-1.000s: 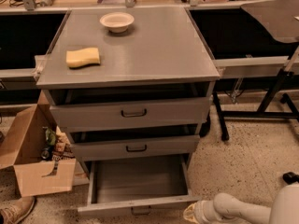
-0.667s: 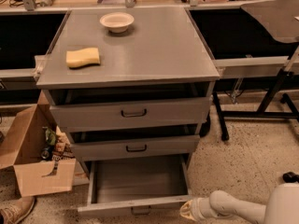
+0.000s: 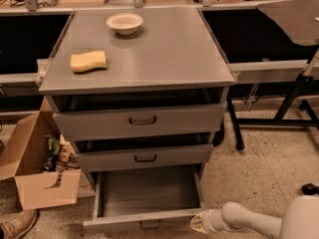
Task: Close bottom drawer
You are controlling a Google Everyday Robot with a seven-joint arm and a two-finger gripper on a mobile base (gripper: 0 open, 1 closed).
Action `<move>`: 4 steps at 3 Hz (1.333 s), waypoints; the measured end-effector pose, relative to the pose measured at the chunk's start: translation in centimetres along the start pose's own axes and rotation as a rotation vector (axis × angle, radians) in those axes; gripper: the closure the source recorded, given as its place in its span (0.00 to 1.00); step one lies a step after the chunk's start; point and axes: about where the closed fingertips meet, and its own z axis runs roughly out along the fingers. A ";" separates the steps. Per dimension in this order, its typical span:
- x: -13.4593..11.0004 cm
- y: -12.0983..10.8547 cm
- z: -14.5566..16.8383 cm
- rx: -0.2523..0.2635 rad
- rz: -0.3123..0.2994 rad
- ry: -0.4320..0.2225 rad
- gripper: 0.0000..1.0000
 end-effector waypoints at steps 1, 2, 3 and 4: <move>0.0 0.0 0.0 0.000 0.000 0.000 0.51; 0.0 0.0 0.0 0.000 0.000 0.000 0.26; 0.0 0.0 0.0 0.000 0.000 0.000 0.03; 0.0 0.0 0.0 0.000 0.000 0.000 0.00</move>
Offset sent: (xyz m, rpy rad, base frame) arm 0.0000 0.0000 0.0000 0.0000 0.0000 0.0000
